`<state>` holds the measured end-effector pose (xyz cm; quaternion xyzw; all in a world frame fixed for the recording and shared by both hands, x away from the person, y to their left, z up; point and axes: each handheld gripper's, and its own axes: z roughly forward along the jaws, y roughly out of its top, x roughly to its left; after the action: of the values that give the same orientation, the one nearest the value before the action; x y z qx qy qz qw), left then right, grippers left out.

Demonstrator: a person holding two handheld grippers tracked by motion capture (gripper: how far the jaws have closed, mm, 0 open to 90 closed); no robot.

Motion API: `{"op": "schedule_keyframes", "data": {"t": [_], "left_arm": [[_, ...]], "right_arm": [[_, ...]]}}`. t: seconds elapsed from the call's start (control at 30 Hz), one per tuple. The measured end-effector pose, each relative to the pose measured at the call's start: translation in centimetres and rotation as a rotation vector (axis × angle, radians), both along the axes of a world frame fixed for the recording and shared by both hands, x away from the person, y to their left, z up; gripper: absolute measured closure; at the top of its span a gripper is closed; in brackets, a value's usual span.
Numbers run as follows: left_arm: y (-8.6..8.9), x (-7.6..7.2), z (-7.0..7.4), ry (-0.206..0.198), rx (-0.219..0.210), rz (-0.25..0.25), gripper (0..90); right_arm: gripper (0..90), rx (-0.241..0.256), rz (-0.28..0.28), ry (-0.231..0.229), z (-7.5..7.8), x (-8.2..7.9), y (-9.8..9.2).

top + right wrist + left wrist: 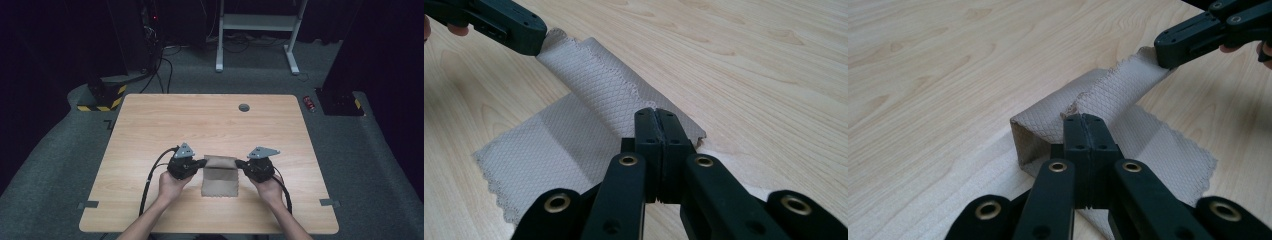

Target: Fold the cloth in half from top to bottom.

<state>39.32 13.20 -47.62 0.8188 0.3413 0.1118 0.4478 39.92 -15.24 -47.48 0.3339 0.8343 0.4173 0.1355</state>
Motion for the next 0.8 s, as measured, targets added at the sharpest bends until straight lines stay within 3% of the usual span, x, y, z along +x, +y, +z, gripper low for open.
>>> {"op": "schedule_keyframes", "data": {"t": [0.8], "left_arm": [[-0.1, -2.1, -1.4, 0.012, 0.024, -0.029, 89.9]], "right_arm": [[89.0, -0.032, 0.049, -0.012, -1.1, -2.3, -0.1]]}}
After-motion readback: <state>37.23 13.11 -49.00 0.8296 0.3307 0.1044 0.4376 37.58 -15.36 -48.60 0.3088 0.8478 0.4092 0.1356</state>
